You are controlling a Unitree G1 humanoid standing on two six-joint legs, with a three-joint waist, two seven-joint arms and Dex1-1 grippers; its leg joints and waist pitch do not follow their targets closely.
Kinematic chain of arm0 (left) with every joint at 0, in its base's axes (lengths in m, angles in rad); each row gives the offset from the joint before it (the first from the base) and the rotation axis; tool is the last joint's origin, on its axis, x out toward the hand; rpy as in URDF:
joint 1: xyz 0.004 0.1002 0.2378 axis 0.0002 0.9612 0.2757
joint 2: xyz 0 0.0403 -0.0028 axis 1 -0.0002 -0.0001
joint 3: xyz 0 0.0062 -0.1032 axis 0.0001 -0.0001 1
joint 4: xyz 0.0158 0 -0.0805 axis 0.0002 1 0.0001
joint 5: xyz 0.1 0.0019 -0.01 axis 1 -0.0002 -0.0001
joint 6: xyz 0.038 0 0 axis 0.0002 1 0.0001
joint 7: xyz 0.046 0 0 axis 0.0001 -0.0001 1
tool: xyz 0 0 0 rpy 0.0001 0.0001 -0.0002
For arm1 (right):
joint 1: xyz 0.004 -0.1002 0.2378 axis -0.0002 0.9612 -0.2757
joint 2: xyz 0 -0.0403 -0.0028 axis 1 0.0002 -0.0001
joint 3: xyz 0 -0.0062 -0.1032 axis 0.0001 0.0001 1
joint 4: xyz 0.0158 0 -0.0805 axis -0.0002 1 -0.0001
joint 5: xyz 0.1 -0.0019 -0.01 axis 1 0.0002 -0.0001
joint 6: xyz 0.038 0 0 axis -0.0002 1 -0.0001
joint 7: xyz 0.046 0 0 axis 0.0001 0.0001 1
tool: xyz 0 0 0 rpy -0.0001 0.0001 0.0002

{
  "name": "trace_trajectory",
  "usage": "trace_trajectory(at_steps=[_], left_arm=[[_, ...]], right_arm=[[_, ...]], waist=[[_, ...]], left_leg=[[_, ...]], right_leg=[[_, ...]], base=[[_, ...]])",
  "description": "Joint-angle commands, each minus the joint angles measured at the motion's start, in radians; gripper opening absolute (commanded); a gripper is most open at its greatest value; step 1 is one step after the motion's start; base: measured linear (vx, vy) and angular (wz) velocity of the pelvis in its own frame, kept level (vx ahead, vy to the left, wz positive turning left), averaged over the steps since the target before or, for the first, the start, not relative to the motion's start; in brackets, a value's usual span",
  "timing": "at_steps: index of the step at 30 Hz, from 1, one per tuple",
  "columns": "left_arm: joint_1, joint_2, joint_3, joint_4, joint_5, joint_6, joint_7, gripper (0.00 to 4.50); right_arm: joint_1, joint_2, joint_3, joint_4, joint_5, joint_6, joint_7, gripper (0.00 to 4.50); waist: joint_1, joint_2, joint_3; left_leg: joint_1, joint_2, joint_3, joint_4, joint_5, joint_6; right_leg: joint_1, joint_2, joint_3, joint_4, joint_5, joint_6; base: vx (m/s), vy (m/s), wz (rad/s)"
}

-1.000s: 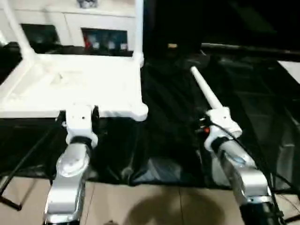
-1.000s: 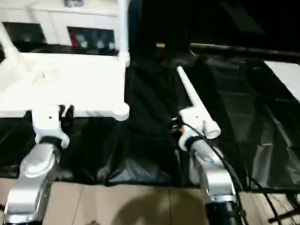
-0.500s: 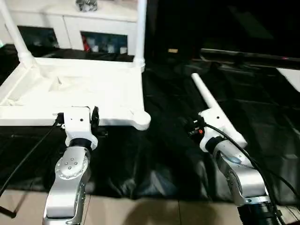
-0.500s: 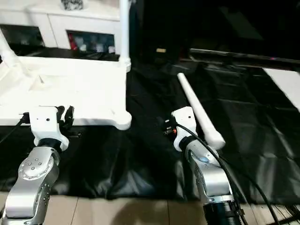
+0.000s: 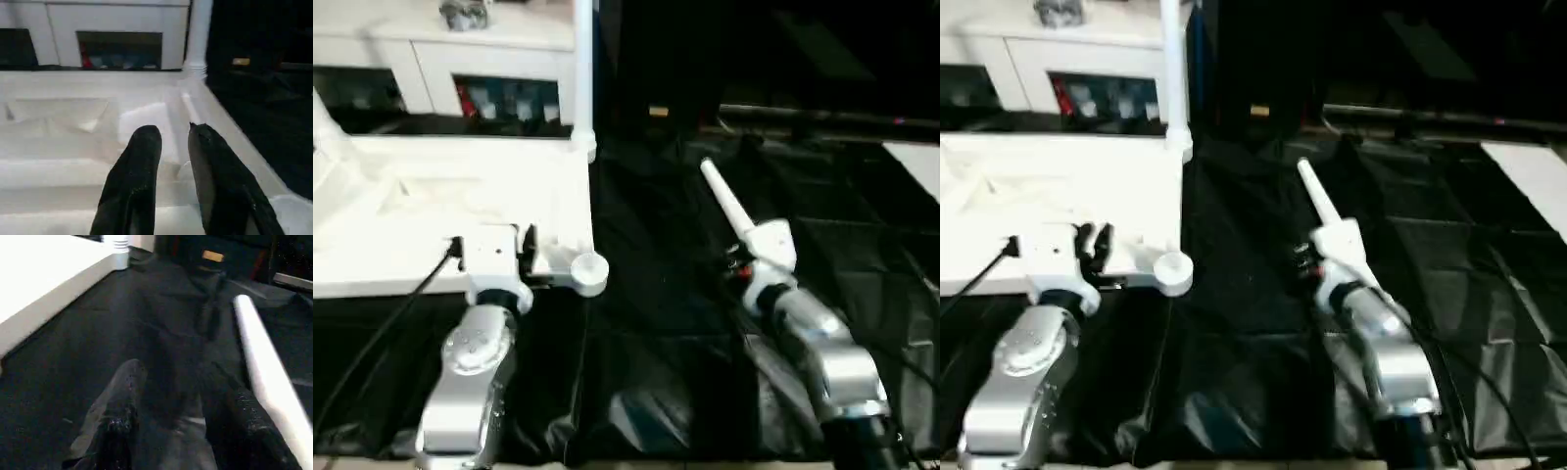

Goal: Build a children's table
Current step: Rotate table base, then pick table leg

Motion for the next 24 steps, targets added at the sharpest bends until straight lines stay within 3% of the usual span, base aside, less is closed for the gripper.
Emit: trace_trajectory(at_steps=[1,4,5,6,9,10,11,12,14,17,20,22,24], left_arm=[[-0.005,-0.007,-0.008,0.007,0.004,0.013,-0.001,1.26],[-0.02,0.016,-0.026,0.018,0.004,0.018,-0.036,1.43],[-0.021,0.027,-0.036,0.01,-0.035,0.019,-0.097,1.54],[-0.022,0.039,-0.047,0.001,-0.077,0.02,-0.157,1.64],[-0.024,0.065,-0.074,-0.01,-0.091,0.043,-0.209,1.94],[-0.028,0.106,-0.12,-0.016,-0.091,0.057,-0.277,2.03],[-0.03,0.118,-0.135,-0.016,-0.088,0.063,-0.294,2.03],[-0.039,0.163,-0.191,-0.023,-0.092,0.09,-0.375,2.17],[-0.044,0.178,-0.212,-0.029,-0.107,0.104,-0.415,2.38],[-0.072,0.196,-0.244,-0.03,-0.127,0.125,-0.477,2.58],[-0.097,0.205,-0.251,-0.038,-0.168,0.144,-0.524,2.81],[-0.105,0.214,-0.256,-0.044,-0.182,0.157,-0.54,2.92],[-0.11,0.22,-0.261,-0.042,-0.181,0.161,-0.551,3.09]], right_arm=[[-0.024,-0.024,-0.031,0.017,0.002,0.025,-0.004,2.09],[-0.08,-0.058,-0.054,0.069,0.01,0.07,0.004,2.25],[-0.122,-0.085,-0.063,0.11,0.004,0.098,0.002,2.29],[-0.164,-0.11,-0.072,0.151,-0.002,0.126,-0.002,2.55],[-0.203,-0.131,-0.081,0.193,-0.008,0.144,-0.007,2.74],[-0.253,-0.156,-0.097,0.254,-0.014,0.169,-0.025,2.84],[-0.267,-0.163,-0.101,0.272,-0.014,0.176,-0.028,2.84],[-0.333,-0.197,-0.107,0.365,-0.02,0.215,-0.028,3.09],[-0.366,-0.216,-0.101,0.415,-0.025,0.233,-0.021,3.16],[-0.432,-0.244,-0.091,0.534,-0.034,0.243,-0.01,3.42],[-0.491,-0.257,-0.087,0.661,-0.045,0.224,-0.008,3.6],[-0.523,-0.262,-0.081,0.734,-0.046,0.212,0.015,3.79],[-0.546,-0.264,-0.078,0.789,-0.046,0.196,0.033,3.98]], waist=[[0.003,0.022,-0.056],[0.006,0.022,-0.042],[0.007,0.025,-0.04],[0.005,0.023,-0.036],[0.007,0.024,-0.032],[0.008,0.027,-0.033],[0.008,0.027,-0.033],[0.009,0.039,-0.037],[0.009,0.031,-0.037],[0.014,0.029,-0.041],[0.017,0.034,-0.045],[0.018,0.031,-0.048],[0.018,0.036,-0.051]], left_leg=[[0.015,0.07,-0.007,-0.073,0.229,0.061],[0.021,0.072,0.012,-0.094,-0.023,0.02],[0.024,0.073,0.015,-0.096,-0.055,0.012],[0.026,0.074,0.02,-0.102,-0.116,-0.006],[0.028,0.074,0.034,-0.102,-0.161,-0.027],[0.026,0.074,0.037,-0.104,-0.162,-0.034],[0.026,0.074,0.037,-0.104,-0.162,-0.034],[0.026,0.072,0.038,-0.103,-0.163,-0.044],[0.023,0.069,0.043,-0.1,-0.155,-0.046],[0.018,0.068,0.05,-0.096,-0.093,-0.028],[0.015,0.066,0.054,-0.093,-0.066,-0.02],[0.011,0.067,0.054,-0.091,-0.035,-0.004],[0.01,0.066,0.056,-0.087,-0.002,0.02]], right_leg=[[0.054,-0.091,0.043,-0.058,0.461,-0.222],[0.049,-0.099,0.05,-0.085,0.213,-0.245],[0.046,-0.1,0.05,-0.089,0.167,-0.243],[0.042,-0.101,0.049,-0.094,0.064,-0.243],[0.03,-0.103,0.053,-0.102,-0.03,-0.228],[0.025,-0.105,0.053,-0.103,-0.064,-0.211],[0.025,-0.105,0.053,-0.103,-0.064,-0.211],[0.02,-0.101,0.053,-0.101,-0.058,-0.2],[0.02,-0.101,0.053,-0.101,-0.052,-0.206],[0.024,-0.104,0.055,-0.097,0.011,-0.223],[0.025,-0.103,0.052,-0.093,0.06,-0.255],[0.03,-0.103,0.052,-0.086,0.113,-0.266],[0.031,-0.101,0.05,-0.083,0.167,-0.284]], base=[[0.0,0.0,0.0],[-0.037,0.017,0.02],[-0.066,0.018,0.04],[-0.08,0.022,0.03],[-0.072,0.019,0.02],[-0.059,0.012,0.0],[-0.05,0.005,-0.03],[0.0,0.0,0.0],[0.0,0.0,0.0],[0.0,0.0,0.0],[0.0,0.0,0.0],[0.0,0.0,0.0],[0.0,0.0,0.0]])
